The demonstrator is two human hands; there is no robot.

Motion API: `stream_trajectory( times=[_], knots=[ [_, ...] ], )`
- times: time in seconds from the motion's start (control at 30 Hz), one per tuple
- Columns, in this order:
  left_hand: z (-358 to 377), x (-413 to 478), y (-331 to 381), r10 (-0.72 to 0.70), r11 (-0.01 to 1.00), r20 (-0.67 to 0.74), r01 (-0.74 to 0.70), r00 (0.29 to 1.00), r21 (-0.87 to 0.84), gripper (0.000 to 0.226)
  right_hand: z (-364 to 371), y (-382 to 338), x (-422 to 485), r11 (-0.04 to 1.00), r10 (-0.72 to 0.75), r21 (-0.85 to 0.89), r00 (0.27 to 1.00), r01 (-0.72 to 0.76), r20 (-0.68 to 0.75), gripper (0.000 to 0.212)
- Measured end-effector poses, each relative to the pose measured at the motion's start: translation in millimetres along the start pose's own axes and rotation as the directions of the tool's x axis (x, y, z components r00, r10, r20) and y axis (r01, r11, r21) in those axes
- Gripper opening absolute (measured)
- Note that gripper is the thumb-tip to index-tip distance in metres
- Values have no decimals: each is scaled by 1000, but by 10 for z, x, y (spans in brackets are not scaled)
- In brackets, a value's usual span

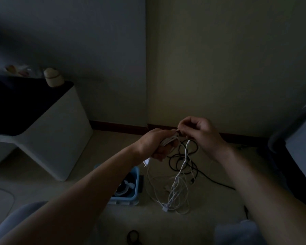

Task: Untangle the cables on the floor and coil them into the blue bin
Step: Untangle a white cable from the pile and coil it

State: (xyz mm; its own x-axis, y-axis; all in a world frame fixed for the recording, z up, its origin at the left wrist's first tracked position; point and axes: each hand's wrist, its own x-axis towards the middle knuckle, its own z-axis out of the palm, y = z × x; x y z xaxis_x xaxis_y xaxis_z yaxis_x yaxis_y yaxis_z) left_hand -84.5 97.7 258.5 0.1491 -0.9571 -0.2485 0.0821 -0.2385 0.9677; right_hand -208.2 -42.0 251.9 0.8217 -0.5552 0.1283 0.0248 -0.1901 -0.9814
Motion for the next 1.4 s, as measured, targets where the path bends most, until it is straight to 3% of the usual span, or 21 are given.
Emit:
stream_trajectory(
  times=[0.13,0.27,0.43,0.57,0.63,0.7,0.83,0.9,1.03,1.1,1.17,1.27,1.33,1.4],
  knots=[
    [-23,-62,37,6,988,86,7,996,-153,43,13,52,-13,996,88,-32,995,-87,38,24],
    [-97,-42,36,90,908,140,-23,986,-418,40,48,101,-31,972,227,36,964,-234,137,37],
    [-223,15,30,63,634,-56,-84,996,-769,48,84,238,-46,921,384,8,911,-390,150,38],
    [-311,35,33,53,467,-219,-217,974,-857,48,139,241,-83,939,344,-107,908,-328,239,20],
    [-350,30,46,69,446,-256,-260,964,-857,48,161,228,-102,930,368,-121,873,-347,322,25],
    [-399,30,62,75,465,-306,-305,949,-831,51,170,235,-110,923,384,-132,861,-361,333,29],
    [-494,22,82,49,473,-401,-375,915,-797,55,206,224,-108,940,336,-154,906,-305,258,24],
    [-507,23,79,44,502,-439,-400,898,-767,56,211,223,-109,933,358,-121,887,-338,292,24],
    [-472,52,106,37,551,-530,-460,847,-697,49,227,226,-128,895,440,-245,830,-373,342,20],
    [-453,80,112,41,630,-584,-474,811,-615,45,249,208,-124,907,414,-221,856,-359,308,19],
    [-417,114,79,104,772,-618,-455,779,-443,42,275,162,-128,933,354,-178,882,-311,313,19],
    [-279,166,-15,277,905,-573,-409,772,-113,37,325,81,-149,962,274,-121,898,-246,344,23],
    [-161,187,-87,296,930,-495,-365,817,-47,37,335,26,-146,973,232,-84,917,-216,325,29],
    [-60,217,-154,291,948,-419,-319,860,3,45,314,-12,-135,982,143,-159,958,-105,248,16]
  ],
)
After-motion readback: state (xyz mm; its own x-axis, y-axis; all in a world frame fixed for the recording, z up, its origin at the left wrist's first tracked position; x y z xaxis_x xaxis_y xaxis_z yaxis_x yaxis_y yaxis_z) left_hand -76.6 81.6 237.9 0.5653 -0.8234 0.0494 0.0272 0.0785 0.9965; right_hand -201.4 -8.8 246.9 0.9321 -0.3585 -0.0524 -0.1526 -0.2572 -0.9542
